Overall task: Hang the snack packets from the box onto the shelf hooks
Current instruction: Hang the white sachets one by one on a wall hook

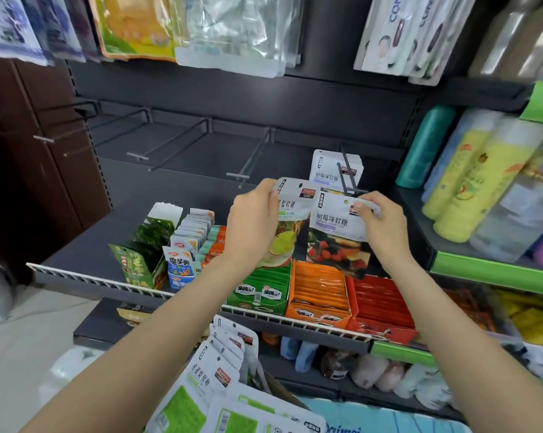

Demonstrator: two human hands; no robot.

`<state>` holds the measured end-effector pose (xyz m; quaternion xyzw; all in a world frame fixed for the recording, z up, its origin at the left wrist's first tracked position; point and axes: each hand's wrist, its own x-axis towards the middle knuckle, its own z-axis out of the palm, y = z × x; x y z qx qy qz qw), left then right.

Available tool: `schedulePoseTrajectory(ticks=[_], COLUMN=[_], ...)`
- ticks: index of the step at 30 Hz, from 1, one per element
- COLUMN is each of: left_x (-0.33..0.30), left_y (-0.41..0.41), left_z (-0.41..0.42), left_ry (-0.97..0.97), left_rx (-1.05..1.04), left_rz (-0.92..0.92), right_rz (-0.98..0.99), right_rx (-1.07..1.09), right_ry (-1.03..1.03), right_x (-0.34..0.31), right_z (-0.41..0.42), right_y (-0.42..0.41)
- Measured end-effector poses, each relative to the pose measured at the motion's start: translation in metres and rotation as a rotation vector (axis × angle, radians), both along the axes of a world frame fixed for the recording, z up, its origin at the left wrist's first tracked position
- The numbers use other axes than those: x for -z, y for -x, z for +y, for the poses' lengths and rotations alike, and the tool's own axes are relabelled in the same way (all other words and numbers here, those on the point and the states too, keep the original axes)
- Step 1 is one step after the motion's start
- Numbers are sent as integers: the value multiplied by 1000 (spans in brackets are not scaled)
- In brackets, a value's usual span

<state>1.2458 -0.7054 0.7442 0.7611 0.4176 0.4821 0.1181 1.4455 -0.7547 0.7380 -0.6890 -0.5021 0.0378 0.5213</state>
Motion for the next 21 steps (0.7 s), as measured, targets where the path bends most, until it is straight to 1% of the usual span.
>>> schedulePoseTrajectory(ticks=[4,10,14,21], left_x=[0,-3,-5,-6], left_y=[-5,-8,-10,-20], left_z=[-2,-2,1,10], left_ry=[25,32,46,84], left_rx=[-2,-23,-28,-17], left_rz=[1,6,14,12], right_rz=[-19,-108,-109,-115], right_rx=[73,75,97,223], right_ry=[-33,31,55,102], right_x=[-5,-6,-2,-6], right_z=[3,7,15,56], right_y=[-5,-7,-12,-27])
